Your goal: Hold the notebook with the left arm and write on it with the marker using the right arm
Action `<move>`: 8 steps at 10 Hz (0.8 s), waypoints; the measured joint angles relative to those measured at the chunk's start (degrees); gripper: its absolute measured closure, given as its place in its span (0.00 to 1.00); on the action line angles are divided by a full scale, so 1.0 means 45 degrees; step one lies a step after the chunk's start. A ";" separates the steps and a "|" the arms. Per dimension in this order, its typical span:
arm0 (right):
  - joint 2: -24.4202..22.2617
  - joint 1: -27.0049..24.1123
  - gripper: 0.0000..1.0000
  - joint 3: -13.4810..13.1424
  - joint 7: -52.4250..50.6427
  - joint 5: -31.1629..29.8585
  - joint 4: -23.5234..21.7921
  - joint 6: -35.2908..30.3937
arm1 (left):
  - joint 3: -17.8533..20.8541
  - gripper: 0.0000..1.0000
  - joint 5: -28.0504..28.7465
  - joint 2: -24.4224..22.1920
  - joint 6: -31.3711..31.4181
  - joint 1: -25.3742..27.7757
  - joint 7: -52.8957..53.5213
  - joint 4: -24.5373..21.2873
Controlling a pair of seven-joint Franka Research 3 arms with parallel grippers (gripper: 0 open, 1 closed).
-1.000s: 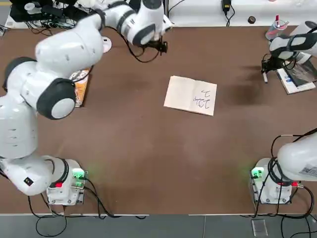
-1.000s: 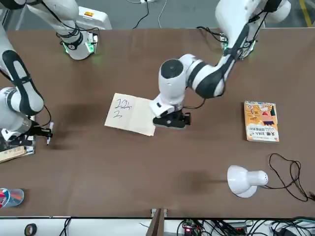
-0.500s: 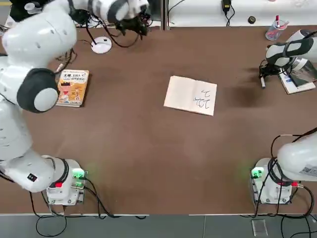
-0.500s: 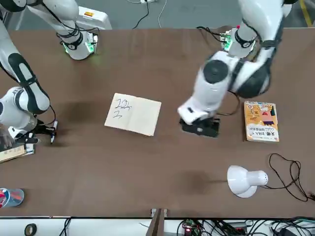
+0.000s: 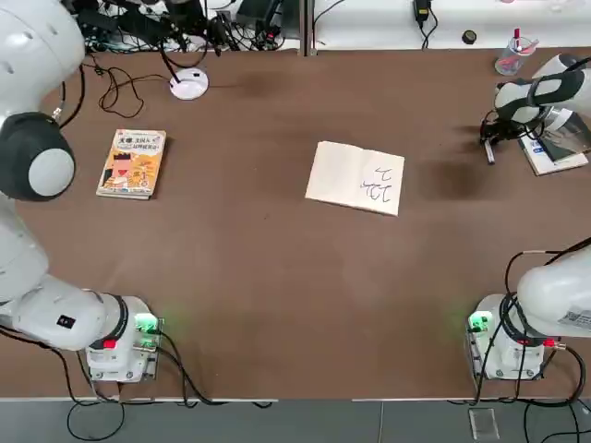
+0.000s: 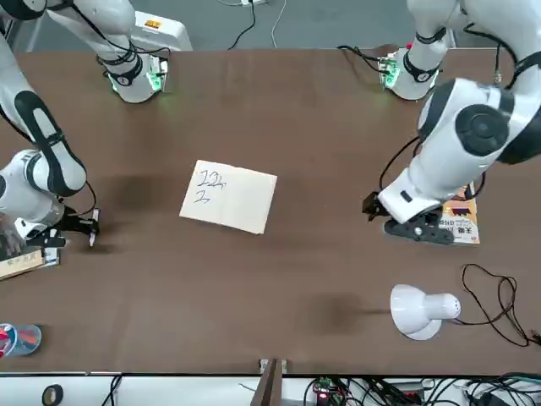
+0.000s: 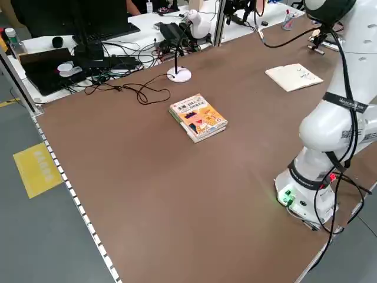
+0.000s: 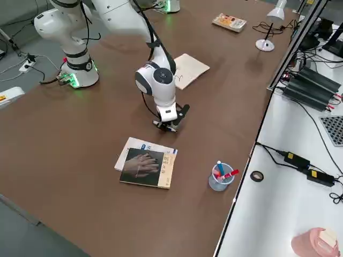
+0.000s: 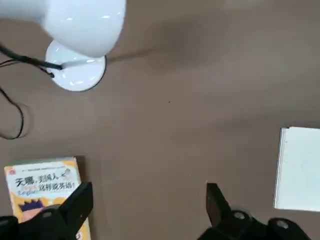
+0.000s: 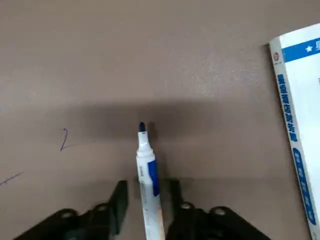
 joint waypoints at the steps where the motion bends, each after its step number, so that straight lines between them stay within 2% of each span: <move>1: -0.0001 0.0001 0.41 0.0001 0.0000 0.0000 0.0002 0.0002 | 0.0019 0.00 0.0004 -0.0224 -0.0290 0.0114 0.0166 0.0017; 3: -0.0010 -0.0005 0.26 0.0000 -0.0001 0.0000 0.0004 0.0004 | 0.0021 0.00 0.0011 -0.0633 -0.0568 0.0668 0.1005 0.0032; 6: -0.0057 0.0014 0.25 0.0060 0.0042 0.0001 0.0182 -0.0339 | 0.0027 0.00 0.0011 -0.1136 -0.1405 0.1672 0.2347 0.0033; 8: -0.0195 0.0070 0.21 0.0123 0.0409 0.0001 0.0714 -0.1531 | 0.0027 0.00 0.0011 -0.1383 -0.2116 0.1958 0.2504 0.0028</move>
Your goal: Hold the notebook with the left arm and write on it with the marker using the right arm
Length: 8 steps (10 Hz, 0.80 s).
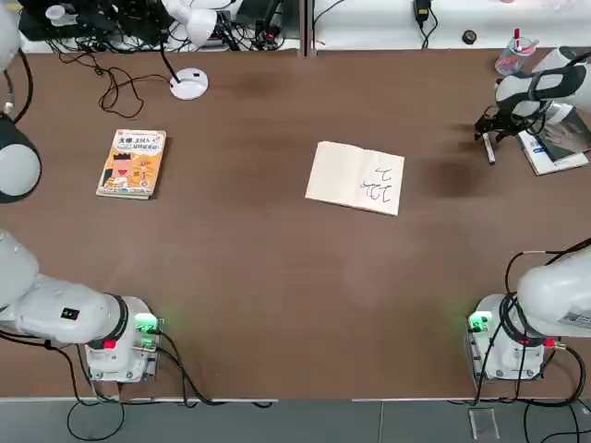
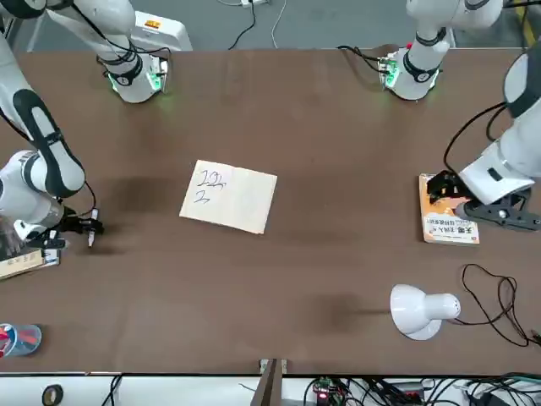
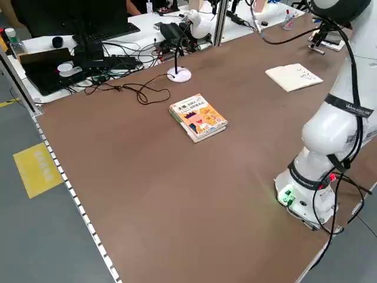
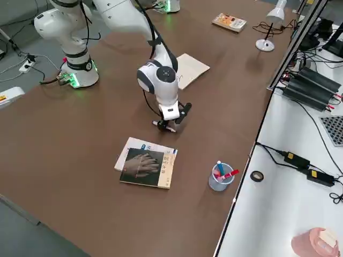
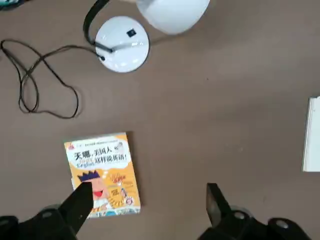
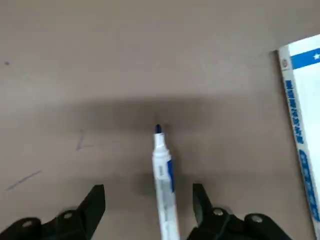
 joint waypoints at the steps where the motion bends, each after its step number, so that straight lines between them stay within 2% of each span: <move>1: -0.0121 0.0030 0.14 0.0023 0.0143 0.0000 0.0301 -0.0672 | 0.0000 0.00 0.0000 -0.0086 -0.0123 0.0065 0.0000 -0.0008; 4: -0.0549 0.0135 0.12 0.0054 0.0278 0.0000 0.0801 -0.1714 | 0.0000 0.00 0.0000 -0.0140 -0.0188 0.0155 0.0000 -0.0093; 7: -0.1140 0.0902 0.11 0.0082 0.0964 -0.0074 0.0850 -0.1965 | -0.0013 0.00 0.0000 -0.0136 0.0078 0.0155 0.0001 -0.0405; 8: -0.1435 0.1234 0.08 0.0091 0.1432 -0.0314 0.0887 -0.2203 | -0.0013 0.00 0.0000 -0.0135 0.0219 0.0156 0.0009 -0.0557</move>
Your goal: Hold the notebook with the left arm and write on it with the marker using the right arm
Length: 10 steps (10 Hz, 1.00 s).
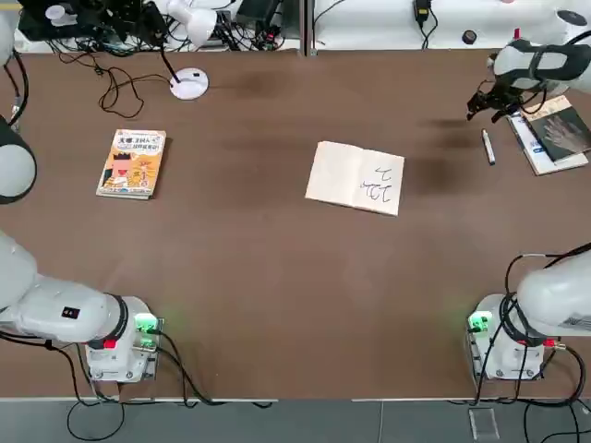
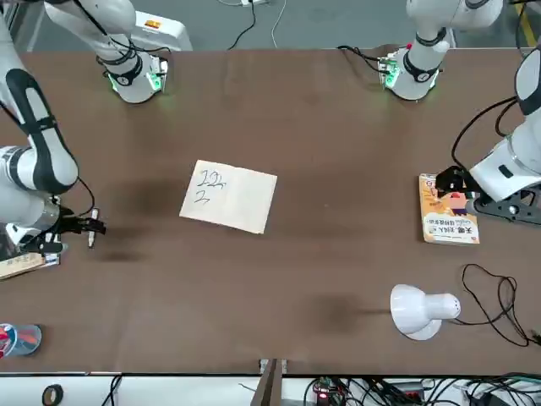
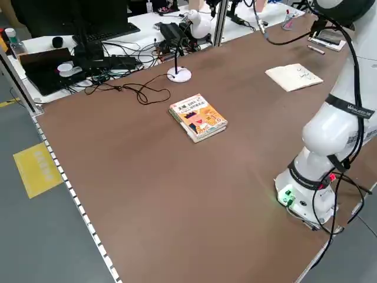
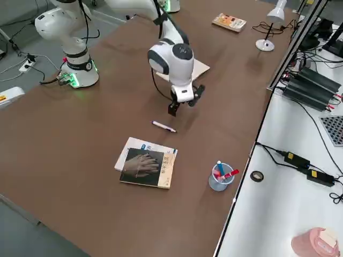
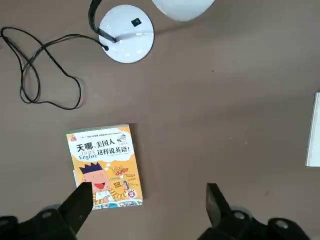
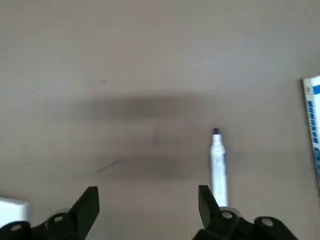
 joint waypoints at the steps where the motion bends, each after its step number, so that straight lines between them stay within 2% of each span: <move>1: -0.0361 0.0344 0.01 0.0013 0.0635 -0.0388 0.0062 -0.0352 | 0.0000 0.00 0.0000 0.0002 0.0074 0.0018 0.0036 -0.0117; 5: -0.2129 0.1996 0.00 0.0078 0.3382 -0.2494 0.0552 -0.2273 | -0.0128 0.00 0.0001 -0.0137 0.0097 0.0635 0.0651 -0.0279; 7: -0.2934 0.2514 0.00 0.0088 0.3593 -0.2897 0.1086 -0.3332 | -0.0867 0.00 0.0001 -0.0562 0.0089 0.1757 0.0799 -0.0773; 10: -0.3589 0.2430 0.00 -0.0066 0.2767 -0.3054 0.2040 -0.4556 | -0.1667 0.00 0.0002 -0.1573 0.0093 0.2964 0.0906 -0.1943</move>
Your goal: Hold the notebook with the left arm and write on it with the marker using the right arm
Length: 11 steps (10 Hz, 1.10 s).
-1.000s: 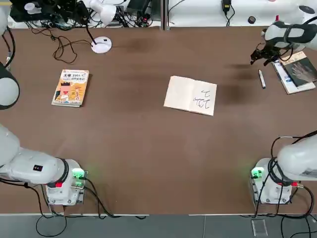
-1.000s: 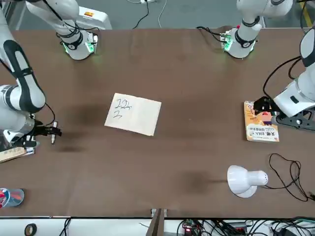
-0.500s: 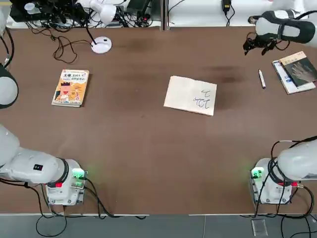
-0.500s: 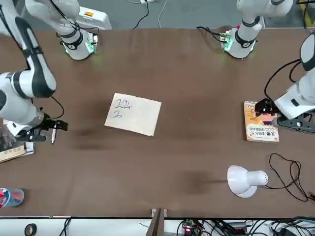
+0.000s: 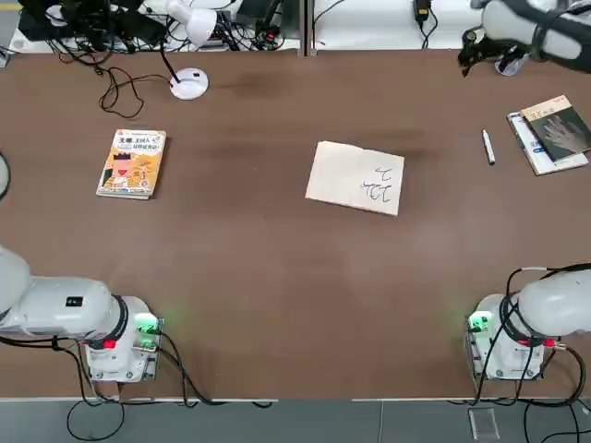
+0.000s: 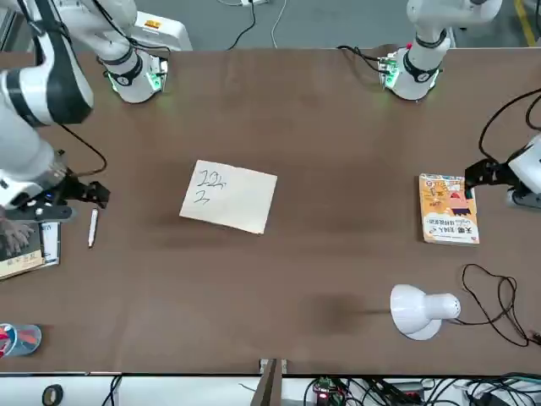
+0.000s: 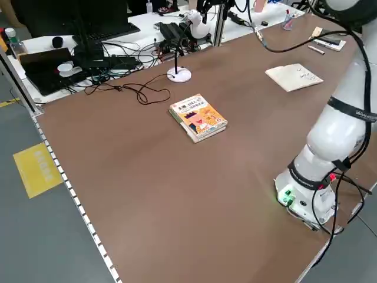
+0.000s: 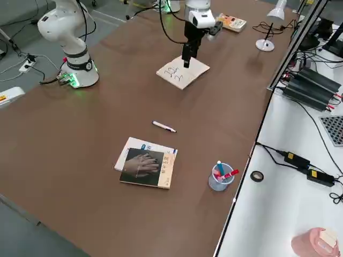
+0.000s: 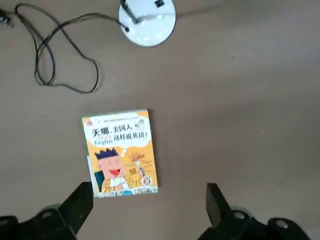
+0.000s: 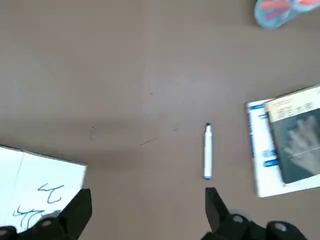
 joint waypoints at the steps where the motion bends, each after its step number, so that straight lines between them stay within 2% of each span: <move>1: -0.0070 -0.0146 0.00 -0.0059 -0.0211 -0.0041 0.0469 -0.0616 | -0.0022 0.00 0.0000 -0.0406 0.0023 0.0037 0.0000 -0.0463; 4: -0.0104 -0.0458 0.00 -0.0157 -0.0454 -0.0125 0.2841 -0.3381 | -0.0076 0.00 0.0017 -0.1621 0.0193 0.0037 -0.0003 -0.1772; 6: -0.0289 -0.0423 0.00 -0.0106 -0.0433 -0.0142 0.4058 -0.4734 | -0.0076 0.00 0.0081 -0.2192 -0.0003 0.0061 -0.0003 -0.2079; 8: -0.0852 -0.0359 0.00 -0.0034 0.0016 -0.0132 0.4434 -0.5547 | -0.0076 0.00 0.0088 -0.2504 -0.0529 0.0095 -0.0003 -0.1910; 11: -0.1599 -0.0310 0.00 0.0047 0.0429 0.0114 0.4307 -0.5706 | -0.0077 0.00 0.0088 -0.2646 -0.1404 0.0139 -0.0026 -0.1224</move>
